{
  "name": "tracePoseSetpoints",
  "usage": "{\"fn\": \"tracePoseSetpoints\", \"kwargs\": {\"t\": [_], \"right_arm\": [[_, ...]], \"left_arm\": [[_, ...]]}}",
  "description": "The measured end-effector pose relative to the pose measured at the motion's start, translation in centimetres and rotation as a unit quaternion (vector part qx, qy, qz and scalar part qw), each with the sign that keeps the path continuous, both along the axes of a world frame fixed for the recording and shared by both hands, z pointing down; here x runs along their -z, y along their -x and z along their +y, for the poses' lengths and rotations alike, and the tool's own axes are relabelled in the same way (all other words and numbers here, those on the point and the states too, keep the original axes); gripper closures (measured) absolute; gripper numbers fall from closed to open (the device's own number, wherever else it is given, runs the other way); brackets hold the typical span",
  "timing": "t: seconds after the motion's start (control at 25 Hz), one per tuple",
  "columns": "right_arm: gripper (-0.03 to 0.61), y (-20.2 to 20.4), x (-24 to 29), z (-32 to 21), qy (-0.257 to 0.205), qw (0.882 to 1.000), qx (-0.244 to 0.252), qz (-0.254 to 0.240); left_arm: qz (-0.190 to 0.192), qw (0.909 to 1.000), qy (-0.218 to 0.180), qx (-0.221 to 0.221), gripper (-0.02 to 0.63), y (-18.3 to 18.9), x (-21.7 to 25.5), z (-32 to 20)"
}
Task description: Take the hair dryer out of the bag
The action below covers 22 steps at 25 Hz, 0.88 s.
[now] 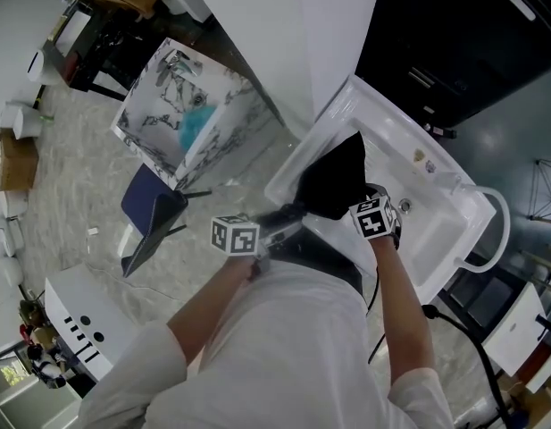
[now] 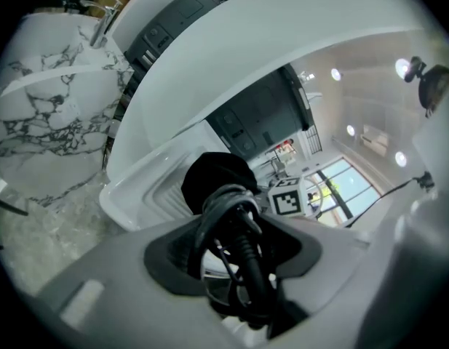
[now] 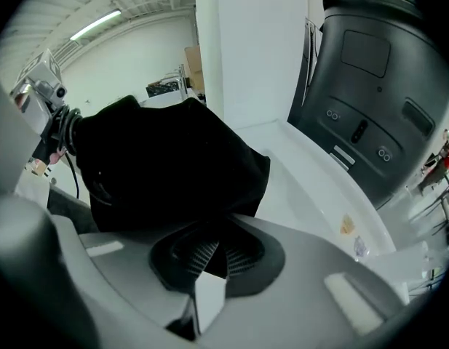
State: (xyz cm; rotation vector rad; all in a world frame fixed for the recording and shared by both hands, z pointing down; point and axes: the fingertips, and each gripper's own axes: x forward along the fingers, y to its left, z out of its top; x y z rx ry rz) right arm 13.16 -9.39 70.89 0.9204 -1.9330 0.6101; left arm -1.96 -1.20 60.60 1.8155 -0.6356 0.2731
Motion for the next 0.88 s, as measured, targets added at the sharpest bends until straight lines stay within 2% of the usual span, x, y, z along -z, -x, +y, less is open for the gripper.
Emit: {"fn": "tracePoseSetpoints", "kwargs": {"t": [0.2, 0.32, 0.52, 0.68, 0.88], "right_arm": [[0.568, 0.3, 1.7, -2.0, -0.048, 0.999, -0.019, 0.009], [0.568, 1.1, 2.9, -2.8, -0.078, 0.997, -0.023, 0.003], [0.568, 2.5, 5.6, -3.8, -0.120, 0.991, -0.041, -0.046], [0.568, 2.0, 7.4, -4.4, -0.140, 0.983, -0.074, -0.089], [0.568, 1.3, 9.6, -4.7, -0.154, 0.973, -0.100, -0.138]], "left_arm": [[0.026, 0.9994, 0.016, 0.015, 0.402, 1.9, -0.1, 0.4], [0.031, 0.9994, 0.015, 0.000, 0.402, 2.6, 0.0, 0.7], [0.035, 0.9983, 0.008, -0.045, 0.402, 2.5, 0.3, 1.2], [0.040, 0.9984, 0.016, -0.038, 0.402, 2.7, -0.3, 1.1], [0.023, 0.9992, 0.023, -0.023, 0.402, 3.2, -1.8, 1.0]]}}
